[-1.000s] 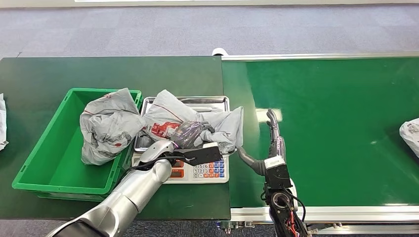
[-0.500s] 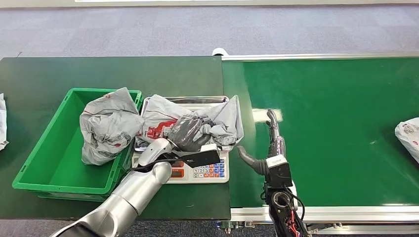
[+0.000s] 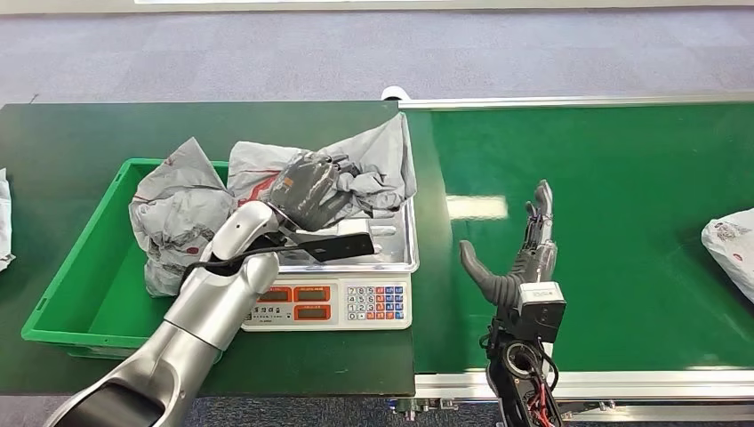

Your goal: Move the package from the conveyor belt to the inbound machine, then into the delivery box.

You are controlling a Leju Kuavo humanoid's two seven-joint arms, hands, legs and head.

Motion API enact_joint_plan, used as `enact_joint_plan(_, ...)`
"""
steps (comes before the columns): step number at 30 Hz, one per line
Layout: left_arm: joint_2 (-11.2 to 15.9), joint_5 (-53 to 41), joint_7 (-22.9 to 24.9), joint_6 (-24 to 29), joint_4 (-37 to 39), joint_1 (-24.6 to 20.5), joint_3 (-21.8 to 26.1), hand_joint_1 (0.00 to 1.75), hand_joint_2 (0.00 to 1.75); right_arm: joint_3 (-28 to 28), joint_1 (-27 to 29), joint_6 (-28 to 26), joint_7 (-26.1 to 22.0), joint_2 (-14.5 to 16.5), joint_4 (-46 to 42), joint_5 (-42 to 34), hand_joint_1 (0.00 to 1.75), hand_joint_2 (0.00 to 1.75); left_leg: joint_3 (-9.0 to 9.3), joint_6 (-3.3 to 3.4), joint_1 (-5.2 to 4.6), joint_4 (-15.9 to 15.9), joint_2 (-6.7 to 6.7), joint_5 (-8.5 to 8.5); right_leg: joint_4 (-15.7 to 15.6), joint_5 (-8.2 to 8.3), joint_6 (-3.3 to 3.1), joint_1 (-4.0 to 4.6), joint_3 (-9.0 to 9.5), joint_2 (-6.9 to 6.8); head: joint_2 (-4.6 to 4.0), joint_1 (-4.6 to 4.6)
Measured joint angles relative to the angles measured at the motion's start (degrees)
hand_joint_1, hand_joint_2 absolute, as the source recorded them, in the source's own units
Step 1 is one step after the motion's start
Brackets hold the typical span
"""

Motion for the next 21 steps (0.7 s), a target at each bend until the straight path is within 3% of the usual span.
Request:
enact_joint_plan(5, 3.53, -2.76, 3.09, 2.35, -4.51, -1.58, 2.15, 1.75, 1.75, -0.21, 1.78, -1.88, 0.00, 0.27, -5.65, -0.49, 0.00, 1.75, -0.01, -0.01, 0.01, -0.01, 0.07, 0.00, 0.02, 0.00, 0.00, 0.01, -0.02, 0.04, 0.00, 0.01)
enact_joint_plan(11, 7.86, -6.79, 8.37, 2.72, -16.21, 0.26, 5.07, 1.75, 1.75, -0.29, 3.32, -2.92, -0.01, 0.70, -9.90, 1.65, 0.00, 1.75, -0.02, -0.01, 0.02, -0.02, 0.10, -0.01, 0.02, -0.02, -0.01, 0.01, -0.04, 0.05, -0.01, 0.01)
enact_joint_plan(16, 10.06, -8.24, 10.00, 2.75, -22.35, 1.82, 6.76, 1.75, 1.75, -0.41, 3.72, -3.18, -0.01, 0.88, -11.22, 3.51, 0.00, 1.75, -0.02, -0.01, 0.01, -0.02, 0.07, -0.01, 0.02, -0.02, -0.01, 0.01, -0.01, 0.03, 0.00, 0.01)
enact_joint_plan(21, 13.19, -11.29, 13.37, 2.75, -29.78, 4.74, 10.01, 1.75, 1.75, -3.70, 4.53, 0.56, 0.00, 1.70, -12.58, 8.35, 0.00, 1.75, 0.00, -0.02, 0.02, -0.02, 0.14, -0.01, 0.02, -0.01, -0.02, 0.02, -0.03, 0.09, 0.00, 0.01)
